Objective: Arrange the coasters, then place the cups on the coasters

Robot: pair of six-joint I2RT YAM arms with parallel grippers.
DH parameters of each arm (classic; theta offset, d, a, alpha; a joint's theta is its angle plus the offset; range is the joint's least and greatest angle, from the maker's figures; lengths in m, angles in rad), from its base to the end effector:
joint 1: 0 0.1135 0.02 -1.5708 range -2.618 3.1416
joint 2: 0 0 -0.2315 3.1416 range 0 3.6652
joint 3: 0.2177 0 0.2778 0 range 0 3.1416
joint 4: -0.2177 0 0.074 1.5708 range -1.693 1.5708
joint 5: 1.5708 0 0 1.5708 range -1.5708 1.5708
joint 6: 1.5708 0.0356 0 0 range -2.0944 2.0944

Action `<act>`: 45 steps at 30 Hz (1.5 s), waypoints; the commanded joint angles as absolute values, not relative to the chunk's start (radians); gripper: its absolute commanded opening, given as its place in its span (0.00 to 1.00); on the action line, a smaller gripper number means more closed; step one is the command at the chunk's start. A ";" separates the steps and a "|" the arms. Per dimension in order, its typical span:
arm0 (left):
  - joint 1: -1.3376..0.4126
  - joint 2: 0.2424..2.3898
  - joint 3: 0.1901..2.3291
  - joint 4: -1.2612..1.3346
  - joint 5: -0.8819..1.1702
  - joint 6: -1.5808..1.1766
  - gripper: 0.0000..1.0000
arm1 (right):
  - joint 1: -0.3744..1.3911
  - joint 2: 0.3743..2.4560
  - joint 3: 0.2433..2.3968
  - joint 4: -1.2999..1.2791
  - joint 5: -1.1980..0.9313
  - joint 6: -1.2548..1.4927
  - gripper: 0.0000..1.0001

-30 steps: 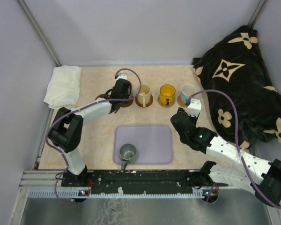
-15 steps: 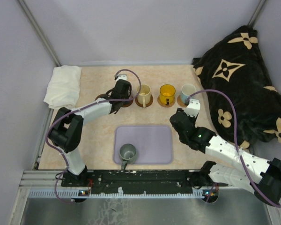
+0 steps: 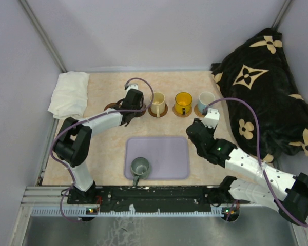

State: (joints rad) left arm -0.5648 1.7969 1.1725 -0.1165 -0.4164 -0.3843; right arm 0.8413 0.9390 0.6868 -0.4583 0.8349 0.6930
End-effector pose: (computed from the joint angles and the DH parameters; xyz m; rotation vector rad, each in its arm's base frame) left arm 0.3504 -0.2050 0.1573 -0.0057 2.2362 -0.0298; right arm 0.1764 0.1577 0.2269 0.2556 2.0077 -0.0017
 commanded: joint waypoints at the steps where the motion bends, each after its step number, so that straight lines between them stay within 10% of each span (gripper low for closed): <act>1: -0.558 1.740 1.176 -0.077 -0.448 -0.402 0.00 | 0.841 0.940 0.703 -0.435 0.844 0.718 0.47; 45: -0.558 1.801 1.175 -0.052 -0.435 -0.428 0.00 | 0.873 0.990 0.705 -0.406 0.807 0.726 0.47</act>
